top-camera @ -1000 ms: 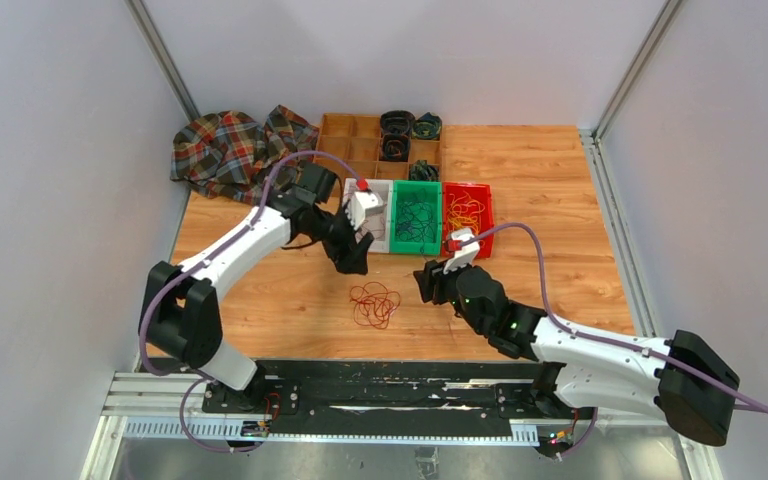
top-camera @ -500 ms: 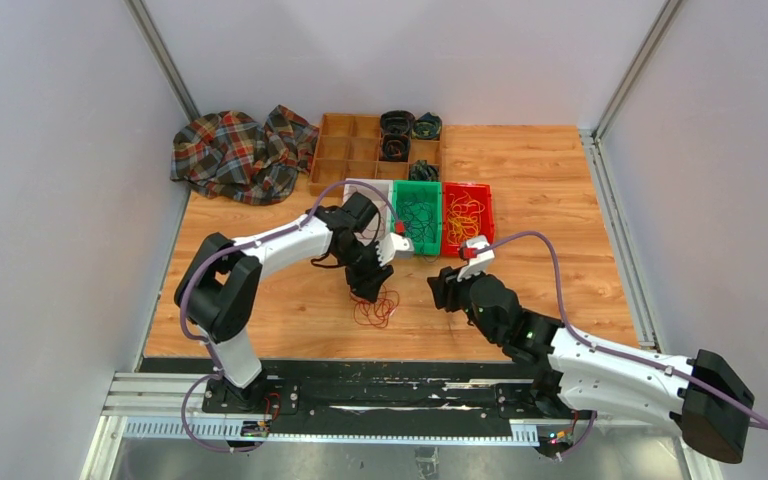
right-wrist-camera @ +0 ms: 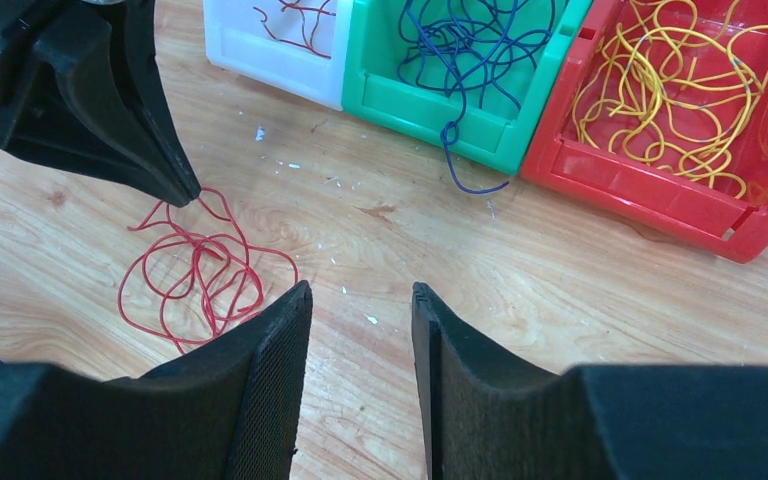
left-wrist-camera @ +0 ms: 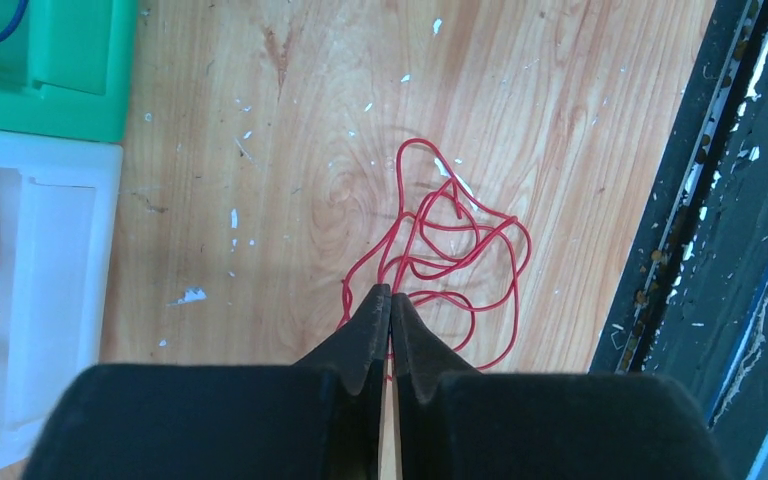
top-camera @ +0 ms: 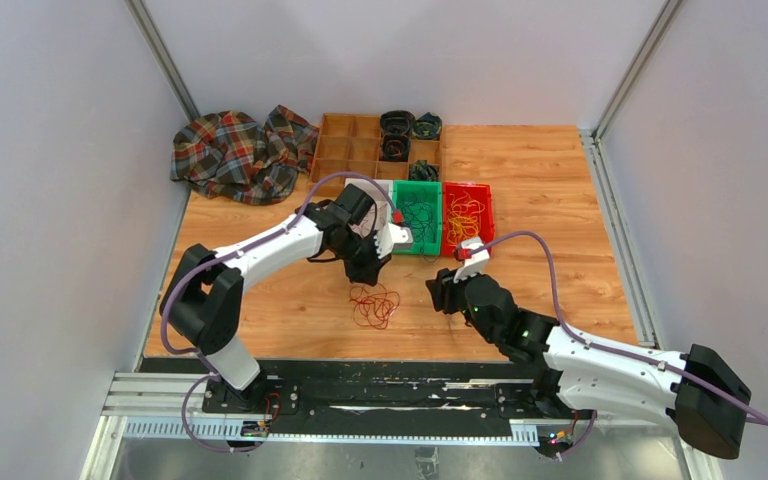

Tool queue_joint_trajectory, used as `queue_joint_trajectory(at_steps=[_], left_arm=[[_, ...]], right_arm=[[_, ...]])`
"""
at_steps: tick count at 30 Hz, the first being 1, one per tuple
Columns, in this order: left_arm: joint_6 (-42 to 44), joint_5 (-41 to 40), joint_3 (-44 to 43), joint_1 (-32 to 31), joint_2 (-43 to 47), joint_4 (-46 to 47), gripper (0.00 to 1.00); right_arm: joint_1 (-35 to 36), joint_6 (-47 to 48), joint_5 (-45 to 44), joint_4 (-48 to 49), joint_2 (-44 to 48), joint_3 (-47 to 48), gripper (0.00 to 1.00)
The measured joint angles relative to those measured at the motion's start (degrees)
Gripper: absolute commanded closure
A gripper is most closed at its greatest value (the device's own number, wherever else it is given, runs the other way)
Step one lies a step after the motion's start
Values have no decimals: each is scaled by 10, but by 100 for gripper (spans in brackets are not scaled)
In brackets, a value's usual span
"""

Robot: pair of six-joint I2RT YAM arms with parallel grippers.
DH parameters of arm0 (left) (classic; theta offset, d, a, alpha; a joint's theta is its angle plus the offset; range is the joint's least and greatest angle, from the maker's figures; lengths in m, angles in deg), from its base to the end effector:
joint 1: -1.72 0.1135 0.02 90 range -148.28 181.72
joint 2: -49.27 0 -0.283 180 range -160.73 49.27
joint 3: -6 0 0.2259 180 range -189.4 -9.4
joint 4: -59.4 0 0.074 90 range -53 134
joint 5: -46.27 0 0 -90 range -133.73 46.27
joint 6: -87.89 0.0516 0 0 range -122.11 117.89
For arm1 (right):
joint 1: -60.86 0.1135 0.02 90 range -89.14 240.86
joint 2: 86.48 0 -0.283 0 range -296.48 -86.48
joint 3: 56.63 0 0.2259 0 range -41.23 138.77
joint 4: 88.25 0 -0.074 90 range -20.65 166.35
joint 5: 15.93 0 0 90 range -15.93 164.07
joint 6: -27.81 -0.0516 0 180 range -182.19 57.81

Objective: Untangle the cables

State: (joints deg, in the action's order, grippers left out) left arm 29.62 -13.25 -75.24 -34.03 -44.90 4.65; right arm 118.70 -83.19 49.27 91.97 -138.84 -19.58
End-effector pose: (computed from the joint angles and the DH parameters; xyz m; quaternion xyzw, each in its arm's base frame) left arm 0.2328 -0.1999 0.2356 0.5681 0.7589 -0.2643 0.1776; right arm 0.1151 0.1423 0.2465 -0.1211 0.7769 0.2455 0.5671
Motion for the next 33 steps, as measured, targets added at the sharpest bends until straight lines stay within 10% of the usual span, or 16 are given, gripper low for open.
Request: queue_joint_trajectory(at_steps=[2, 7, 11, 25, 33], left_arm=[[0, 0, -1, 0, 1, 0, 91], [3, 0, 0, 0, 1, -3, 42], [14, 1, 2, 0, 1, -8, 37], [24, -26, 6, 0, -45, 5, 98], [-11, -22, -1, 0, -12, -15, 99]], right_arm=[[0, 0, 3, 0, 0, 0, 56], [0, 0, 8, -1, 0, 0, 50], [0, 0, 9, -1, 0, 0, 50], [-1, 0, 19, 0, -4, 0, 57], [-1, 0, 28, 17, -23, 7, 45]])
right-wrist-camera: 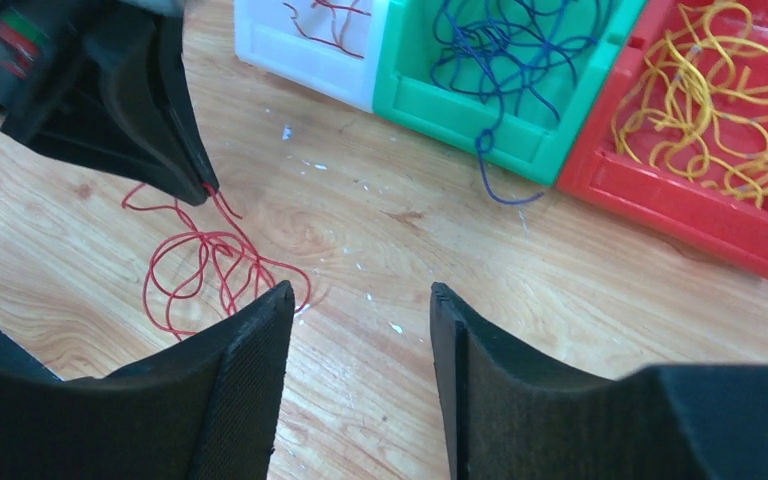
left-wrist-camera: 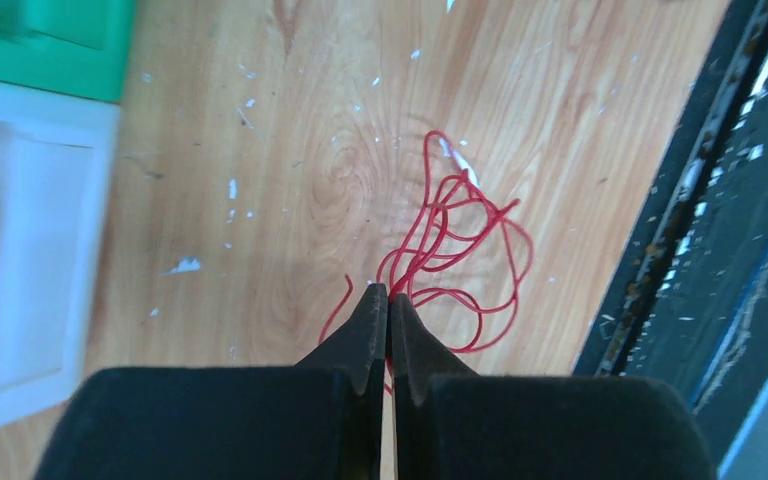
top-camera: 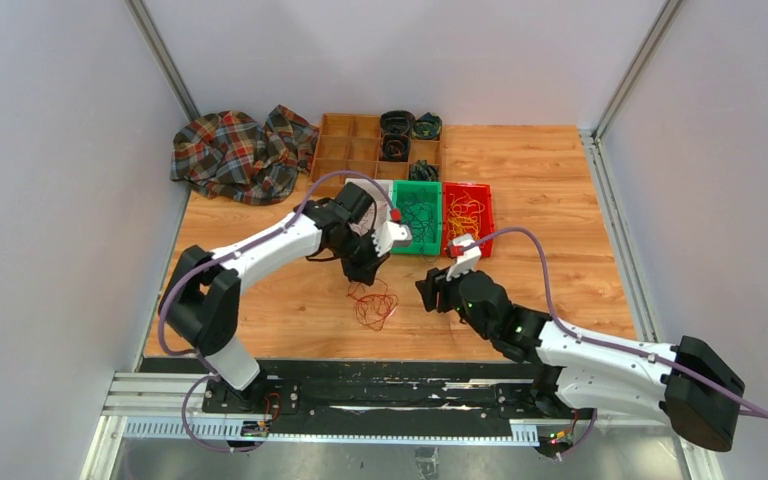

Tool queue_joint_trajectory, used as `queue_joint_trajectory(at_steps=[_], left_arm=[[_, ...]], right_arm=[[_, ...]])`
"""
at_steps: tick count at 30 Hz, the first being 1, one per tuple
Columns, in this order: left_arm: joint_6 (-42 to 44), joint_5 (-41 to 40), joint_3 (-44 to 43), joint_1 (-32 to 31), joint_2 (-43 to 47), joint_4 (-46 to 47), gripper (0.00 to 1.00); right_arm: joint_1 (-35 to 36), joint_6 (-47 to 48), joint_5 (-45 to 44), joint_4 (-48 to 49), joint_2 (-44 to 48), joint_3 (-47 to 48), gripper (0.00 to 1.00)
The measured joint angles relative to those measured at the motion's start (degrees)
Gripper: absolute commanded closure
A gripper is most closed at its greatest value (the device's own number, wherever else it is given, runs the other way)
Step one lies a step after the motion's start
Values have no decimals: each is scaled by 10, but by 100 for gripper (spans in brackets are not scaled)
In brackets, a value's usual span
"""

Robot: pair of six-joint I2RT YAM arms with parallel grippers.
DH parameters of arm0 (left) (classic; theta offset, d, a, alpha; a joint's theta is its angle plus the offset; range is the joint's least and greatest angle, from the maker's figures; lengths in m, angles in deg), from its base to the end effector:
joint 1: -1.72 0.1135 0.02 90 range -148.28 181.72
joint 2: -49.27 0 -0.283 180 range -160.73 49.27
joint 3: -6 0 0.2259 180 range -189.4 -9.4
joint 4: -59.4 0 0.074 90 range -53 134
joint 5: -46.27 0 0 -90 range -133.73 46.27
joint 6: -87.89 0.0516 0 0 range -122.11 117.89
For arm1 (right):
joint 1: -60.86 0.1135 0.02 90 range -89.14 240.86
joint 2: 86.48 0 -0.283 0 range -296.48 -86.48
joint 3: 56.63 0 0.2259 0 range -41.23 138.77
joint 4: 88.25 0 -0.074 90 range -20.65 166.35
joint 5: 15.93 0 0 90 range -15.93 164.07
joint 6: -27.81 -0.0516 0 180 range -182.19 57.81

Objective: Untangle the cables

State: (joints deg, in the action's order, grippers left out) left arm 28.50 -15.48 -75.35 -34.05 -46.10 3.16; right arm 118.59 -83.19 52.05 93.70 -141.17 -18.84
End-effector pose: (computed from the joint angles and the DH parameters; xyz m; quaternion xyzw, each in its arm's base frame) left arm 0.2340 -0.1987 0.2281 0.5580 0.7766 -0.2477 0.1552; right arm 0.1180 0.1506 0.2473 -0.1349 0.7755 0.2621 0.5583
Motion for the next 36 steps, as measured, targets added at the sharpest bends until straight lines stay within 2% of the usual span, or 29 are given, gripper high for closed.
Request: queue_joint_trajectory(at_steps=[12, 23, 36], left_arm=[[-91, 20, -85, 0, 159, -85, 99], [-128, 38, -115, 0, 179, -135, 99], [-134, 126, -213, 3, 186, -214, 100]], right_arm=[[34, 59, 39, 81, -95, 127, 38], [53, 85, 60, 126, -125, 134, 37], [52, 131, 42, 225, -212, 158, 40]])
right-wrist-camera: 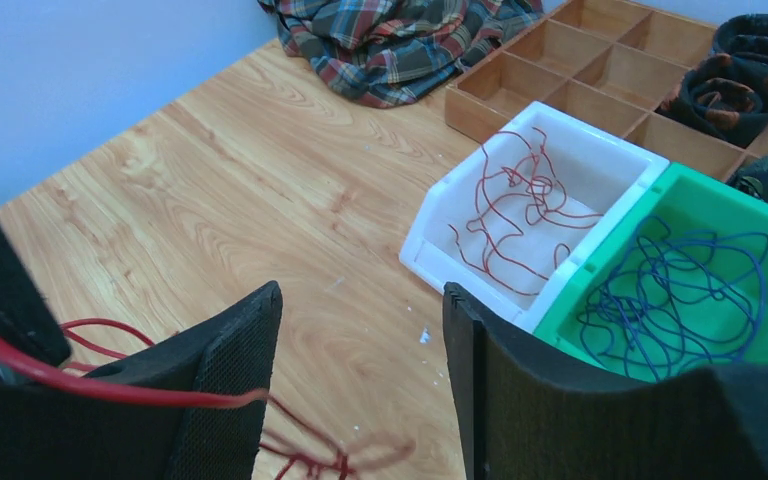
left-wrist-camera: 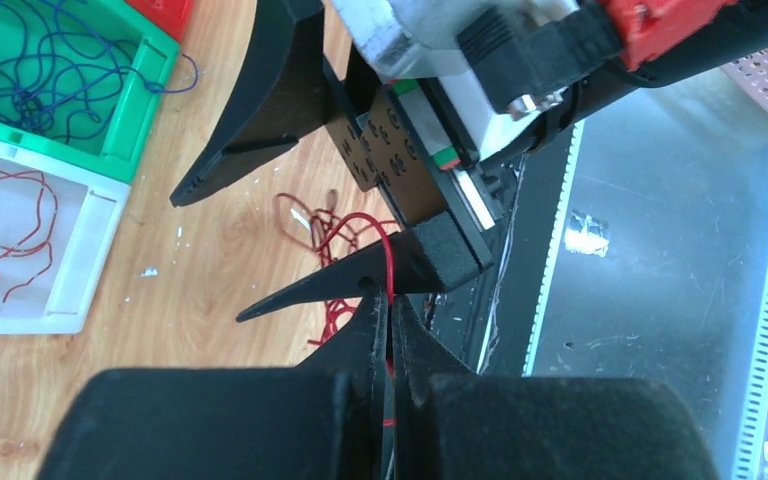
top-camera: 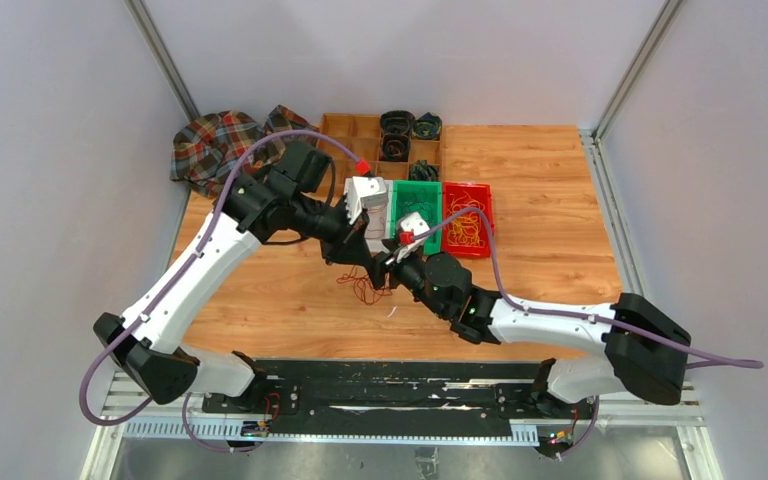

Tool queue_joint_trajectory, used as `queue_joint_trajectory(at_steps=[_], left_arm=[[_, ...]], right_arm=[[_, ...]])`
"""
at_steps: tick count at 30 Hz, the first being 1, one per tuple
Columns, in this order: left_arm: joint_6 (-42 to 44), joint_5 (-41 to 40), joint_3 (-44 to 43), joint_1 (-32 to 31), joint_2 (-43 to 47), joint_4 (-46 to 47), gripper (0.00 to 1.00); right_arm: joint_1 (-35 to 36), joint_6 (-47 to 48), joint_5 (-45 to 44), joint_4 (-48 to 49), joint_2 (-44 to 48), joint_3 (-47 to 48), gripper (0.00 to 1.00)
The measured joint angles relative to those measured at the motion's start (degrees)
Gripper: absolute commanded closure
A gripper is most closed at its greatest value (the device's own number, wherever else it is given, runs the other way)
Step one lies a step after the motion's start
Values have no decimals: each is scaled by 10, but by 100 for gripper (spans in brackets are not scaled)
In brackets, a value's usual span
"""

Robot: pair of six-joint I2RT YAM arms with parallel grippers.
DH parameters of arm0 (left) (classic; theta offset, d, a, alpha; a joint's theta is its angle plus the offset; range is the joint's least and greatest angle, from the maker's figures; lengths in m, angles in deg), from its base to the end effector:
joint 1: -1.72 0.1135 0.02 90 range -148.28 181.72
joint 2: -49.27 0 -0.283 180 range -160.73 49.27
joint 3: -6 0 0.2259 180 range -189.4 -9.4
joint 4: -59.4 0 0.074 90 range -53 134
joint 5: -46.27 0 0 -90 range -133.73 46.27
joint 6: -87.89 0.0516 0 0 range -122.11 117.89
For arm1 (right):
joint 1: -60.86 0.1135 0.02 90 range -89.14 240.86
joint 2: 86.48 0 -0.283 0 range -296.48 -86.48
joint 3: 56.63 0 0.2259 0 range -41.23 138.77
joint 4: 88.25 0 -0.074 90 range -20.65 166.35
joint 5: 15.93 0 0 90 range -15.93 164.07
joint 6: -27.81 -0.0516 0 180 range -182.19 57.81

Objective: Untangle the cables

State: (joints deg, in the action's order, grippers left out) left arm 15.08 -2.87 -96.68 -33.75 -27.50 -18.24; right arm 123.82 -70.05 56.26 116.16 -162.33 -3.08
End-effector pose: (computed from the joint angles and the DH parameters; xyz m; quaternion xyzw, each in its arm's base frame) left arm 0.1664 -0.1600 0.3990 0.4952 0.7427 -0.3744 0.2509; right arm 0.1427 0.2448 0.3067 -0.2183 0.6594 0.3246 0.6420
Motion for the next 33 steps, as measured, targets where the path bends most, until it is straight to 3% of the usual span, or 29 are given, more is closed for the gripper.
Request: queue_joint_trajectory(at_steps=[9, 15, 27, 33], left_arm=[[-6, 33, -88, 5, -3, -43, 100], [-27, 75, -227, 5, -12, -41, 100], [-41, 38, -418, 48, -72, -58, 100], [-37, -13, -521, 69, -116, -78, 100]], right_arm=[[-1, -16, 14, 71, -46, 1, 42], [-3, -35, 6, 75, -78, -45, 45], [-4, -85, -19, 103, -69, -137, 48], [-5, -112, -32, 146, -43, -183, 40]])
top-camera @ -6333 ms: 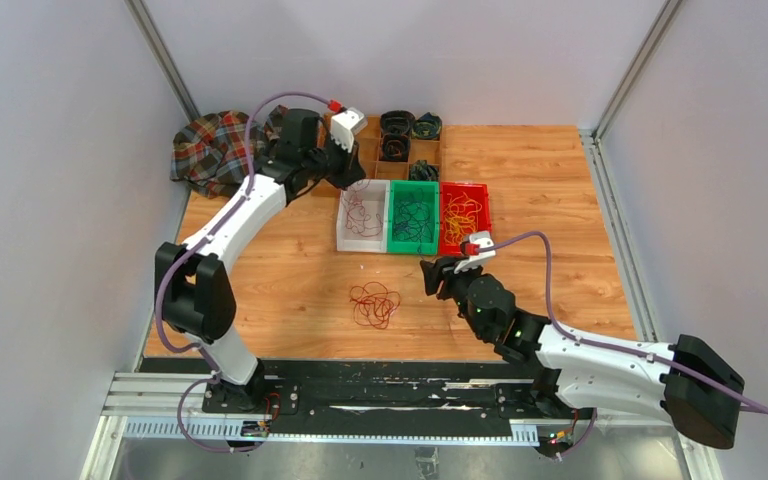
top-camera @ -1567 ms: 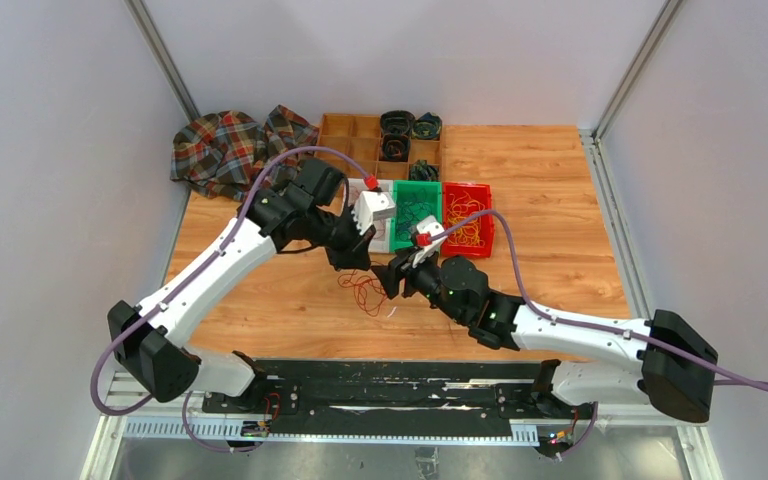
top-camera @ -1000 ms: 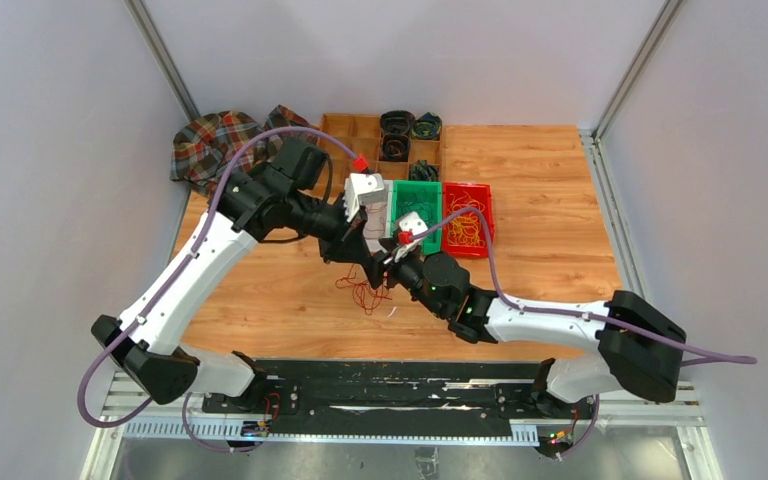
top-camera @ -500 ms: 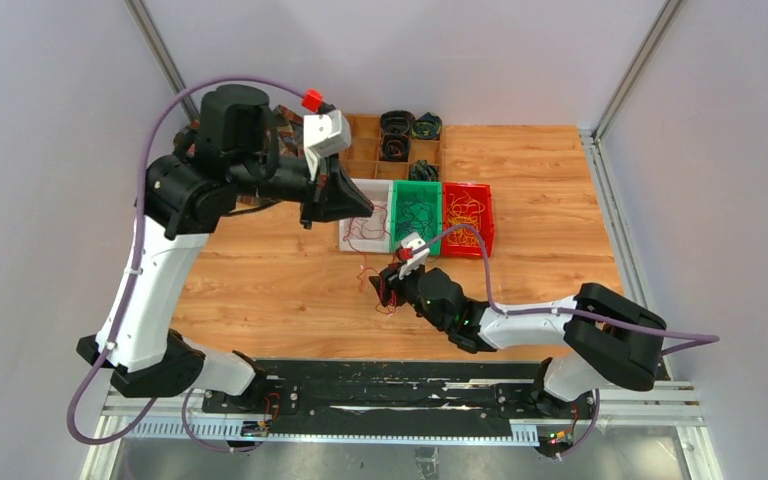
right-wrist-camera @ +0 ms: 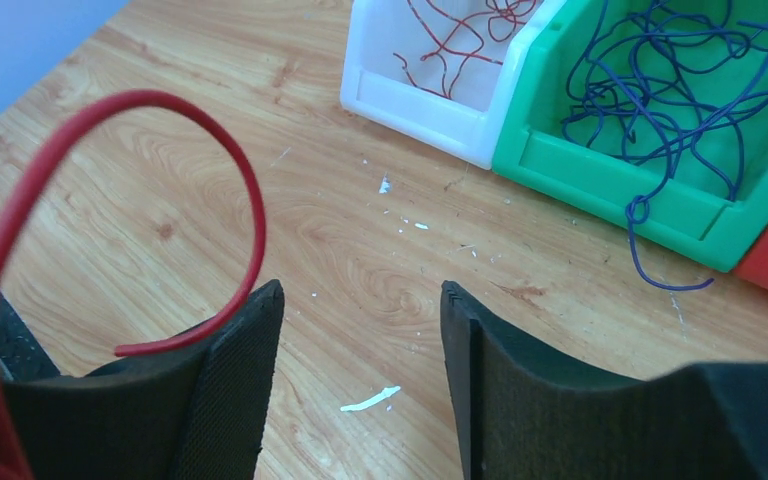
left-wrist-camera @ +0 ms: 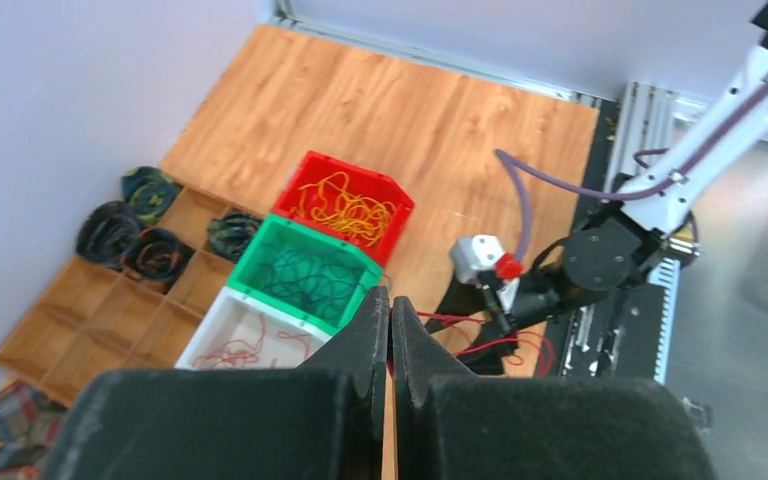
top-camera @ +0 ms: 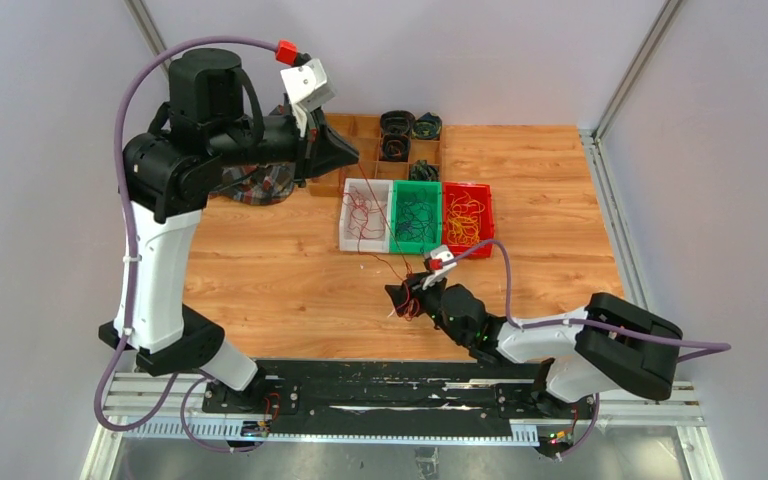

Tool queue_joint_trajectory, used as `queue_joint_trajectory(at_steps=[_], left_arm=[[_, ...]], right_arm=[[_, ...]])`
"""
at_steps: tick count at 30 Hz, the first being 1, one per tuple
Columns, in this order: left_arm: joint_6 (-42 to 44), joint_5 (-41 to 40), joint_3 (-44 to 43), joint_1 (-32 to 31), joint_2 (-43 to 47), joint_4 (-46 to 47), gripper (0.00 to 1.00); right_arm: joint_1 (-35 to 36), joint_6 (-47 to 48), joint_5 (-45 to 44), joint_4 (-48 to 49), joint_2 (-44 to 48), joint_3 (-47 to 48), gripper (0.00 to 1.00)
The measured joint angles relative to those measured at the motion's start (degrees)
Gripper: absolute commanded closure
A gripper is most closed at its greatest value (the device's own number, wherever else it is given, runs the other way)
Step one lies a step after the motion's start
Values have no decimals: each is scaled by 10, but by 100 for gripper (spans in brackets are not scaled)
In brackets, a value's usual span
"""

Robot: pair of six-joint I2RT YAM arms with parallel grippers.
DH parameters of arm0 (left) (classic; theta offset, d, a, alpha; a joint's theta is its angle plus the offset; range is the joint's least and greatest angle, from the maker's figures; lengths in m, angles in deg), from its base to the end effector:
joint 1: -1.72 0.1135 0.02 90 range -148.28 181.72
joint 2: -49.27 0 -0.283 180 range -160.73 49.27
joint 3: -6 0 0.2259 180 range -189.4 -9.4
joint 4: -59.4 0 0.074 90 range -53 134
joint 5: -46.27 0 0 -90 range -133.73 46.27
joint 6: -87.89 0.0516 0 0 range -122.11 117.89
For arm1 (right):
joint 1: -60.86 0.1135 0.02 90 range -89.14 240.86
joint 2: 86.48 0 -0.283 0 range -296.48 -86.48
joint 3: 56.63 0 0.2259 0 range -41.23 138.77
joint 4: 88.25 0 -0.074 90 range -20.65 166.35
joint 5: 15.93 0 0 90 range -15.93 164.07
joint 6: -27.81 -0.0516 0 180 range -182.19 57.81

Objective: Untangle the cables

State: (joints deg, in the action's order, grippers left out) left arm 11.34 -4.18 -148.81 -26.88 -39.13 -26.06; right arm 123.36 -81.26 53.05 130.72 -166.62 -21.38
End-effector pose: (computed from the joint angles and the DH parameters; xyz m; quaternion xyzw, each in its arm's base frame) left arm 0.1687 -0.1294 0.5663 0.4582 0.6449 -0.3451 0.5050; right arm 0.1333 0.2160 0.2203 -0.1567 0.7236 0.3275 0.5870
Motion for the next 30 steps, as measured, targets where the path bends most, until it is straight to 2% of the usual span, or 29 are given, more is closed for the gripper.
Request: queue_joint_trajectory(at_steps=[3, 11, 17, 23, 30], left_arm=[[-3, -43, 0, 1, 6, 11, 100], [-8, -200, 92, 4, 39, 113, 100], [30, -330, 139, 38, 53, 269, 100], [36, -321, 170, 50, 56, 298, 100], [24, -294, 239, 52, 55, 302, 100]], right_arm=[[0, -10, -2, 33, 22, -30, 37], [0, -13, -2, 45, 109, -73, 37], [0, 12, 1, -34, 168, -123, 37], [0, 39, 26, -97, 270, -119, 36], [0, 76, 28, -177, 342, -51, 31]])
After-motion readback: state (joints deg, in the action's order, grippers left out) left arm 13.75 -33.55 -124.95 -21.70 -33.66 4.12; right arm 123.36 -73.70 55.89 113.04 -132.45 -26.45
